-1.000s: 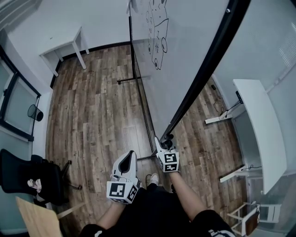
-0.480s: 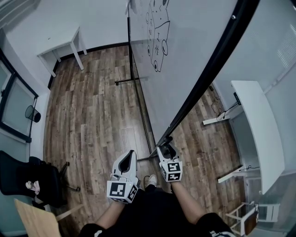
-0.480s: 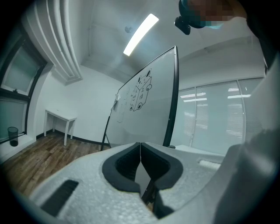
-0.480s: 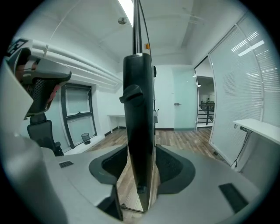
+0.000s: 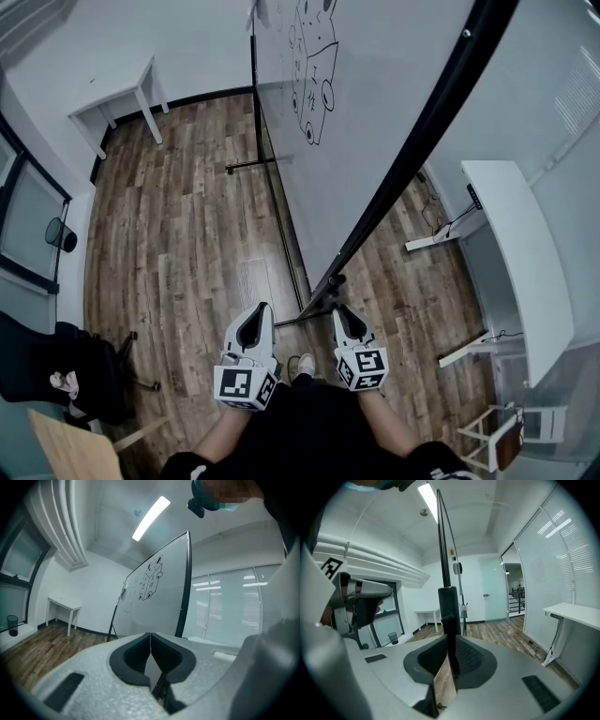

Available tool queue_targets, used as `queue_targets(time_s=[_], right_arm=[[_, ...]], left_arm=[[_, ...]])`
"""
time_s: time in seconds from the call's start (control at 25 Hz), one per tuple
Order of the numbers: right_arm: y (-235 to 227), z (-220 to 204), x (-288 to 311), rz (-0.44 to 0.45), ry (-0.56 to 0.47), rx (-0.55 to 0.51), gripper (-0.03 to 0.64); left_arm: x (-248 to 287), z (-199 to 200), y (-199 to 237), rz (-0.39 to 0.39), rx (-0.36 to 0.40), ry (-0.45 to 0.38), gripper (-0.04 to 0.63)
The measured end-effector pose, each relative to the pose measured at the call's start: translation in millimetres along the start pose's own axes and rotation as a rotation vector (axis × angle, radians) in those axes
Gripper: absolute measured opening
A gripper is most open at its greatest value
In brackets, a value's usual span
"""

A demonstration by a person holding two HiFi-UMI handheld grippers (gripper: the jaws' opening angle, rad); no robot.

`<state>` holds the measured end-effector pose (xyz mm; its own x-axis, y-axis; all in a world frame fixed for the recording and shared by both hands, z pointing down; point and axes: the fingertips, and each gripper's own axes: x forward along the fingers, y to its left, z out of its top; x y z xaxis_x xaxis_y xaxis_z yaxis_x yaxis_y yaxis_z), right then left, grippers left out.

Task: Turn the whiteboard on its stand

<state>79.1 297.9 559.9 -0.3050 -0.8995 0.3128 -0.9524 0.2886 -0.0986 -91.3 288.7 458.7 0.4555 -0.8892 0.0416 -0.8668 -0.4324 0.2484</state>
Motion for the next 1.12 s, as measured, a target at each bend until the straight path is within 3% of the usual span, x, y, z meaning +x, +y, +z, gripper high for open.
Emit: queue_targets(time_s=[0.28,1.12], right_arm=[[17,28,-25,0.009,-0.089,0.061,0.018],[31,23,-34,0.013,-0.089,0.066,0.012]], left_arm=[[-7,-3,-2,-0.005,0.001,-0.001,0.018],[-14,-1,5,-0.007,0.006,-0.007,0.018]])
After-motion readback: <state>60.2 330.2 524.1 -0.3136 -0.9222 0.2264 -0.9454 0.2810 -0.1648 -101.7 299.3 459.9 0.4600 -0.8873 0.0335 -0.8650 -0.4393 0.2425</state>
